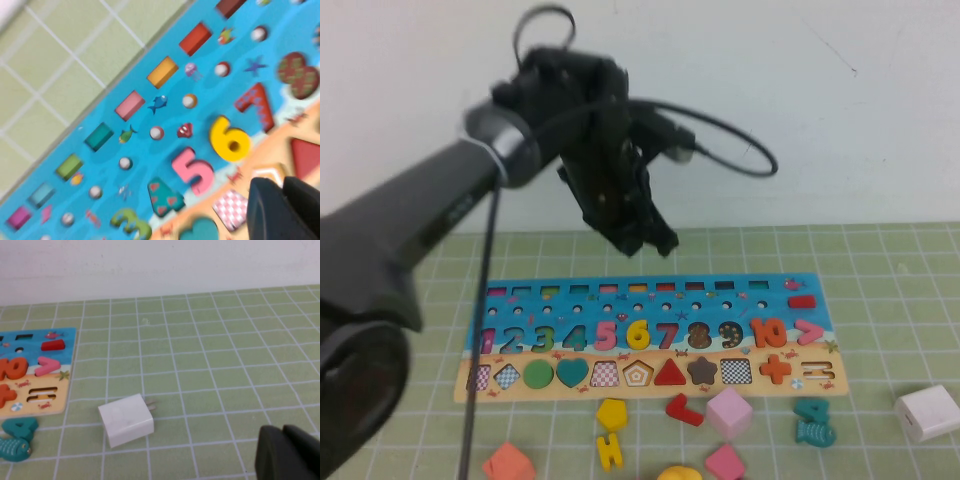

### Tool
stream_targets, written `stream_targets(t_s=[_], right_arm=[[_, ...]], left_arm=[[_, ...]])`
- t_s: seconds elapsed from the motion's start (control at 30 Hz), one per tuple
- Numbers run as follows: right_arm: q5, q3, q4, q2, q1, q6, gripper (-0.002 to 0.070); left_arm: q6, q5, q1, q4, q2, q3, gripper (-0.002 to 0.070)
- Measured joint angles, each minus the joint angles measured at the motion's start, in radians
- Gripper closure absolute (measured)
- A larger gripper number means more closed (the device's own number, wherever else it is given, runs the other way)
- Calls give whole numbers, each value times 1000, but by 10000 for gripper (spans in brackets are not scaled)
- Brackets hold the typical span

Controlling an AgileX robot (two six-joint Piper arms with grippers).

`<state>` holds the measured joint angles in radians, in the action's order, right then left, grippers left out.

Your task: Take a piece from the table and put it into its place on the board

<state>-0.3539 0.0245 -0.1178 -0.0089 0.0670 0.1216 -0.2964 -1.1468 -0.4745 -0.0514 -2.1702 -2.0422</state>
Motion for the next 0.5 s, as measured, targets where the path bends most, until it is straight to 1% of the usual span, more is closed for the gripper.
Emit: stream_targets(t_s=[0.1, 0.23, 0.33, 0.5], right_arm=[[0, 0, 0, 0, 0, 0, 678], [0, 0, 0, 0, 0, 0, 678], [0, 0, 0, 0, 0, 0, 678], [0, 0, 0, 0, 0, 0, 678]], left_arm=[[2, -17, -9, 0, 103, 26, 667], [26, -2, -35, 0, 266, 142, 674], [53, 54, -66, 0, 393, 292, 674], [124, 211, -122, 2, 606, 561, 675]])
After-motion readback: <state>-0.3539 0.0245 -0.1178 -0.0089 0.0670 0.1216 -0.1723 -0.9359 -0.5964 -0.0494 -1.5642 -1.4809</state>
